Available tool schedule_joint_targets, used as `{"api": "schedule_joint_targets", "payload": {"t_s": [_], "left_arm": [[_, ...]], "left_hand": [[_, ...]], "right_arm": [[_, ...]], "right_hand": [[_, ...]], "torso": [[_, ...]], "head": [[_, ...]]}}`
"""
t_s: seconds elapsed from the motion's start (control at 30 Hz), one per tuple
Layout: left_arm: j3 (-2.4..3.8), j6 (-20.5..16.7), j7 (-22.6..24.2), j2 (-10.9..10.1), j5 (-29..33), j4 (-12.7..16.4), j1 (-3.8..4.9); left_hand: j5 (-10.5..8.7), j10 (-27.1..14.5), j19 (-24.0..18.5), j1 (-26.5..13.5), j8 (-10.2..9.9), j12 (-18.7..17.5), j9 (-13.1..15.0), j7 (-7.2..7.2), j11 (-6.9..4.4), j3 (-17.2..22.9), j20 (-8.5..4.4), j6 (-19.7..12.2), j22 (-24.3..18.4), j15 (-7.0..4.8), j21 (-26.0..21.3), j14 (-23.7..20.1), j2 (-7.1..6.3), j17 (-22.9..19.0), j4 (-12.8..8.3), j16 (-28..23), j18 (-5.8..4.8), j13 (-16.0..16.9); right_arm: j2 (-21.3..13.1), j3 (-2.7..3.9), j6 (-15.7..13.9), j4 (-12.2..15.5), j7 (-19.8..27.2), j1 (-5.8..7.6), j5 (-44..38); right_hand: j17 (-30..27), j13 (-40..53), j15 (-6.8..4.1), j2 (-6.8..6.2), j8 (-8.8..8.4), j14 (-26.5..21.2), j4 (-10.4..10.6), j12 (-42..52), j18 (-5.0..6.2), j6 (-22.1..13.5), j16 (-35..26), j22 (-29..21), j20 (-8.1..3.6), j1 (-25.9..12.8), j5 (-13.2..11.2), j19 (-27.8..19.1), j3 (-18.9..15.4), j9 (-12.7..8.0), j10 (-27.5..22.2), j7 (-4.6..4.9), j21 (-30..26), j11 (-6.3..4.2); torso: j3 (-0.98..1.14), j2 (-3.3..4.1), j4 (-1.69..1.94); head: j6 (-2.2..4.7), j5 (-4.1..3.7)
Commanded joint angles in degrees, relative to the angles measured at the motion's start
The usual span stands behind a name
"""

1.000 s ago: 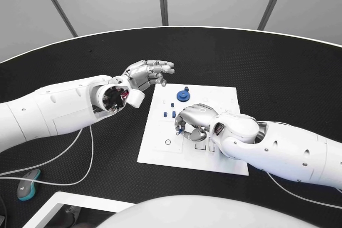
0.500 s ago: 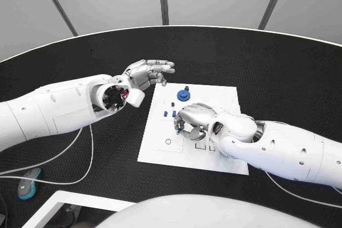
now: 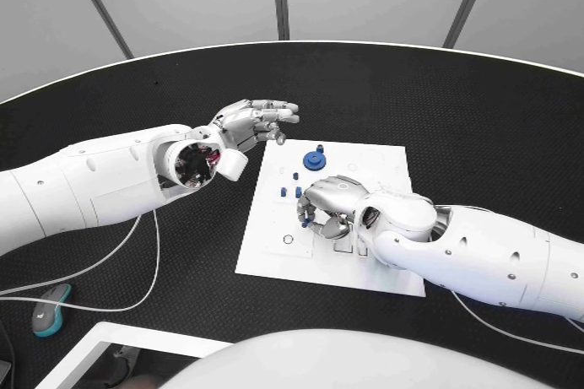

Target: Assemble the parts on the task board

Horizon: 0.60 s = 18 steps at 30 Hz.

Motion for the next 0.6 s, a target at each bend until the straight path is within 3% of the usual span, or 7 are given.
{"api": "schedule_joint_targets", "payload": {"t_s": [0.03,0.6], "left_arm": [[0.0,0.04,-0.06,0.01,0.0,-0.01,0.0],[0.0,0.19,-0.33,-0.12,0.0,0.17,0.01]], "left_hand": [[0.01,-0.39,0.16,0.1,-0.34,0.38,0.03,0.48,-0.05,-0.32,0.33,0.02,-0.05,0.03,-0.21,-0.45,0.25,-0.05,-0.09,0.33,0.95,0.1],[0.01,-0.48,0.16,0.15,-0.39,0.4,0.03,0.52,-0.02,-0.37,0.36,-0.03,-0.08,0.06,-0.26,-0.53,0.28,-0.08,-0.11,0.35,0.95,0.1]], "right_arm": [[0.08,0.0,0.29,-0.13,-0.08,-0.01,0.0],[1.22,-0.39,1.9,-1.22,-0.77,-0.32,0.0]], "right_hand": [[3.33,0.05,-0.4,0.49,0.15,3.77,-0.29,-0.16,-0.42,0.18,0.1,6.93,-0.49,0.05,0.23,1.92,-0.17,0.02,0.39,0.04,-0.15,0.04],[3.07,0.07,-0.38,0.5,0.12,3.71,-0.35,-0.24,-0.33,0.09,-0.09,6.71,-0.49,-0.03,0.35,1.8,-0.21,0.09,0.36,0.09,-0.56,0.08]], "torso": [[0.01,0.01,-0.03],[-0.05,0.01,0.01]], "head": [[-0.01,0.0],[-0.01,-0.01]]}}
